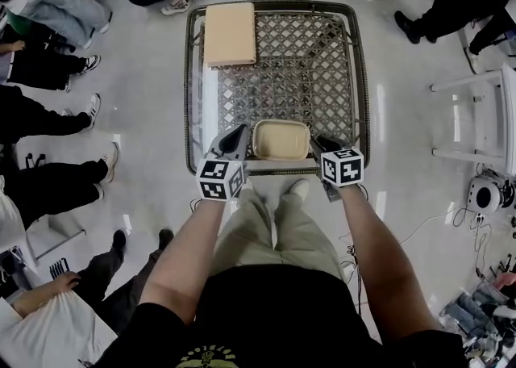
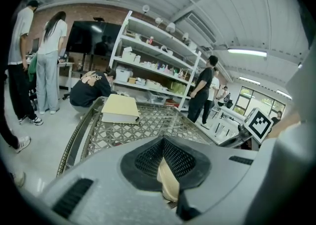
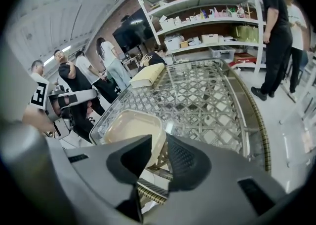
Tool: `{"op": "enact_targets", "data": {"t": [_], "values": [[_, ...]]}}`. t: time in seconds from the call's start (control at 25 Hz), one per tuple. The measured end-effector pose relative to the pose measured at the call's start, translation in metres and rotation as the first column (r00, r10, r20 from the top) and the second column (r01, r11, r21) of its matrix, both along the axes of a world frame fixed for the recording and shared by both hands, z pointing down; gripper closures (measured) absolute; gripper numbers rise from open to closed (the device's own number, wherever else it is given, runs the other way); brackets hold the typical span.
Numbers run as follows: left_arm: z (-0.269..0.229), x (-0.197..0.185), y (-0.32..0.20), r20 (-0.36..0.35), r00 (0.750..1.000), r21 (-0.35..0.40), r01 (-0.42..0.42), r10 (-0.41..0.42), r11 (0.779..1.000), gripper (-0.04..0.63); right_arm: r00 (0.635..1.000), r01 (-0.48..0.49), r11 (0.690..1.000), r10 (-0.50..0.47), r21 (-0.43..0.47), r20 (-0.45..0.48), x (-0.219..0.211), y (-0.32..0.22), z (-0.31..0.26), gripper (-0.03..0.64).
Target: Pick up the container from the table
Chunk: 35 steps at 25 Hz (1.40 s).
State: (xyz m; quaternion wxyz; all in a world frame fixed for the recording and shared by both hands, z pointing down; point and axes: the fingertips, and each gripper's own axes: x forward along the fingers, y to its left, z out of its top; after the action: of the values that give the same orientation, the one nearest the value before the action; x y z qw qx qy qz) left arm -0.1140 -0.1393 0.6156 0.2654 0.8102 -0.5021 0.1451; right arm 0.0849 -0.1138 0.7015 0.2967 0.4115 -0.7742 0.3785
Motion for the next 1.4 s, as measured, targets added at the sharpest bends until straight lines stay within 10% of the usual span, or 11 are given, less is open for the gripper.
{"op": "enact_targets", "data": {"t": [0.84,1.4], "values": [[0.013,-0.006,0.001,0.024,1.000,-0.026,0.003,-0.003,1.000,0.591,0.987,-0.063,0.979,0.090,-0.196,0.130,-0.010,0.006,0.028,0.566],[0.024,-0.007,0.001,0.018,1.000,-0.081,0.000,0.001,0.997,0.591,0.990,-0.085,0.982,0.102,-0.171,0.098,-0.013,0.002,0.024,0.569]]}}
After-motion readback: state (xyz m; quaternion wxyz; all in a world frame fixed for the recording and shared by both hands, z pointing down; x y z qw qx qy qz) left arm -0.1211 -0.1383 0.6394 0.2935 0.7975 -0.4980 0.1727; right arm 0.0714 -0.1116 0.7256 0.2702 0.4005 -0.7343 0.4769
